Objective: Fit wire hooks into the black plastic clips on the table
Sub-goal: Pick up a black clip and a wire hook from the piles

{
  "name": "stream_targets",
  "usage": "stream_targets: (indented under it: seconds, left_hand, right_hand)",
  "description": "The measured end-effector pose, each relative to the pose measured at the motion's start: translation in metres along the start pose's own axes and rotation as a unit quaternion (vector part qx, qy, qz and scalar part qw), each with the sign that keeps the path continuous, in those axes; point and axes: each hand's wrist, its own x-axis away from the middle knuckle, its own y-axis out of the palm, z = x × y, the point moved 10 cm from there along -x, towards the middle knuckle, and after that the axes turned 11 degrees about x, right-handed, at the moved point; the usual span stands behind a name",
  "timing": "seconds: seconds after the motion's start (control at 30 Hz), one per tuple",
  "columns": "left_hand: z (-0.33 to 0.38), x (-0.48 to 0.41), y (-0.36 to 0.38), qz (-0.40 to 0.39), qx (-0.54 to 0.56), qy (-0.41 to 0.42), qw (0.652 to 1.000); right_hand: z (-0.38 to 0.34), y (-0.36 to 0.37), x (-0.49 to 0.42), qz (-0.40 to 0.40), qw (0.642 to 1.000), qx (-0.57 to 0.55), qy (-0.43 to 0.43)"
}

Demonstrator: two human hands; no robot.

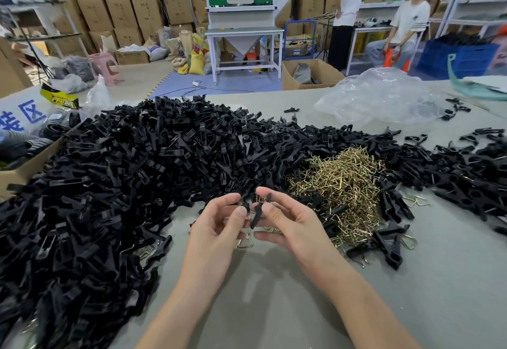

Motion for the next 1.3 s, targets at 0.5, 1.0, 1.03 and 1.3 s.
stream_targets:
  seconds: [0.5, 1.0, 1.03, 1.3]
  left_hand:
    - [0.003, 0.003, 0.004, -0.022, -0.067, 0.022, 0.997]
    - [0.009, 0.004, 0.005, -0.025, -0.091, 0.035, 0.995]
    - [0.009, 0.004, 0.006, -0.027, -0.095, 0.035, 0.995]
    - [0.016, 0.004, -0.003, -0.001, -0.124, 0.049, 0.991]
  right_hand:
    - [-0.003, 0.001, 0.001, -0.007, 0.997, 0.072, -0.023]
    - [-0.007, 0.000, 0.001, -0.010, 0.997, 0.075, -0.029]
    - [-0.006, 0.000, 0.001, -0.011, 0.997, 0.074, -0.029]
    - [-0.008, -0.005, -0.001, 0.011, 0.996, 0.080, -0.047]
